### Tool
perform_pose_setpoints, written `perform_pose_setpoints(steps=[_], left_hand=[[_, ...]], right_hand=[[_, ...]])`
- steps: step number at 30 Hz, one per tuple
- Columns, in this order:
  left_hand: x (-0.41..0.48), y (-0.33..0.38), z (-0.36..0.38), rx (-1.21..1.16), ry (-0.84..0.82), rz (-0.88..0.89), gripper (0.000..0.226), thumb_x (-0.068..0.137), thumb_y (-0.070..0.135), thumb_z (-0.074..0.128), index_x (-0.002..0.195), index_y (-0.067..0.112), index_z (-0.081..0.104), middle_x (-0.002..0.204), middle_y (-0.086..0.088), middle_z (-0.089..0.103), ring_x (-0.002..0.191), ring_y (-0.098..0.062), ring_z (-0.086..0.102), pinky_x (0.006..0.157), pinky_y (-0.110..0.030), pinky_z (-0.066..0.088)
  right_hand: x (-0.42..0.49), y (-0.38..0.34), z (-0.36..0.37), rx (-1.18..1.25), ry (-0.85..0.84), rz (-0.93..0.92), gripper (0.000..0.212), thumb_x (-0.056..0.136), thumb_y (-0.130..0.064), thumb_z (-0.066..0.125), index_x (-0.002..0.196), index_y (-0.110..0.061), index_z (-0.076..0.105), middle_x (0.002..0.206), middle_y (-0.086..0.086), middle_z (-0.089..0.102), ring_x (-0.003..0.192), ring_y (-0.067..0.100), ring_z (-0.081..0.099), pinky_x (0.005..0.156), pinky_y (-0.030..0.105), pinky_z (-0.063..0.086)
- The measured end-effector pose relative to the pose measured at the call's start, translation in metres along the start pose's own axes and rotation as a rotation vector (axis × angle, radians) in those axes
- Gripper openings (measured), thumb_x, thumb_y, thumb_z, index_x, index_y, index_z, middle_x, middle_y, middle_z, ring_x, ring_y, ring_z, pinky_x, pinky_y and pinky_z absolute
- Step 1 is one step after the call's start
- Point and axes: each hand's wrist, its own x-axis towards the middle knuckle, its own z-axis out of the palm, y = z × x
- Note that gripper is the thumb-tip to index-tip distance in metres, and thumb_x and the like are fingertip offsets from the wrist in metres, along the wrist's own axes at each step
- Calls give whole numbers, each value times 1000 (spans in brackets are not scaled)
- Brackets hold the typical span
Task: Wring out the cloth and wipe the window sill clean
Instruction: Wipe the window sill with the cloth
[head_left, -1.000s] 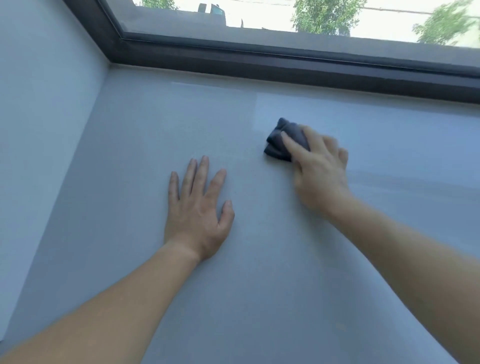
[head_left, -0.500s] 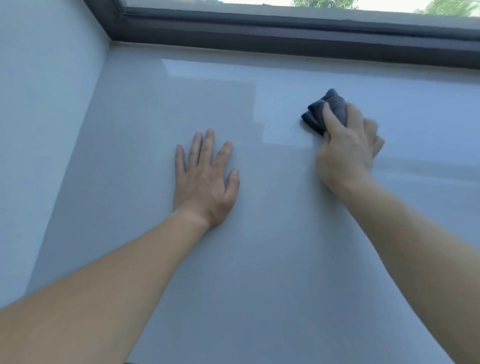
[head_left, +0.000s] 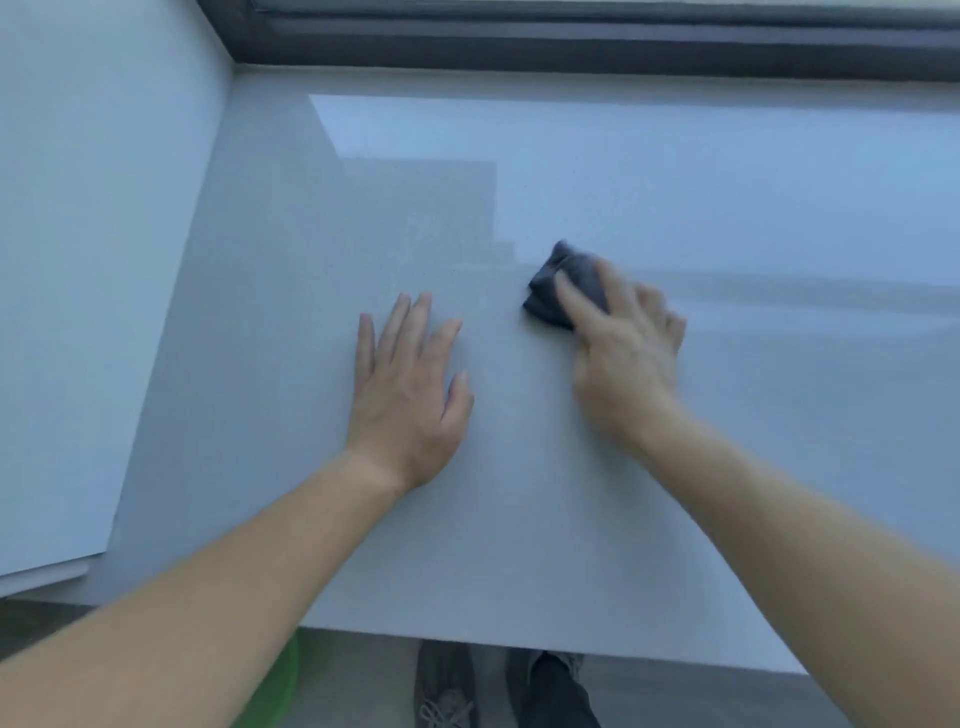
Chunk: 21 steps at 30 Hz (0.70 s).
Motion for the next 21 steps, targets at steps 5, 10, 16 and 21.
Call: perform_pose_setpoints(steps=[5, 10, 16, 21], left_hand=[[-32, -10, 10, 143, -51, -29, 64, 92, 42, 25, 153, 23, 29, 165, -8, 10, 153, -25, 1, 121, -53, -2], [-31, -10, 13, 156, -44, -29, 65, 91, 43, 25, 153, 23, 30, 165, -8, 12, 152, -26, 4, 121, -53, -1], [-32, -11, 10, 165, -62, -38, 66, 91, 44, 22, 154, 25, 25, 166, -6, 6, 152, -24, -2, 121, -52, -5], [-31, -10, 10, 172, -72, -41, 67, 90, 46, 19, 155, 27, 21, 166, -5, 4, 152, -22, -6, 121, -50, -8]], right_hand=[[-27, 11, -5, -44, -96, -245, 67, 79, -8, 53, 137, -42, 47, 151, -8, 36, 117, 29, 39, 87, 34, 20], [5, 23, -8, 3, 71, 263, 64, 86, -8, 45, 141, -41, 45, 155, -6, 31, 124, 32, 34, 94, 39, 22], [-72, 6, -3, -45, -84, -198, 69, 76, -7, 51, 136, -40, 50, 151, -6, 37, 117, 29, 38, 91, 34, 20], [-42, 22, -11, -14, 67, 304, 61, 88, -10, 46, 141, -40, 46, 154, -6, 32, 122, 33, 35, 94, 40, 24]])
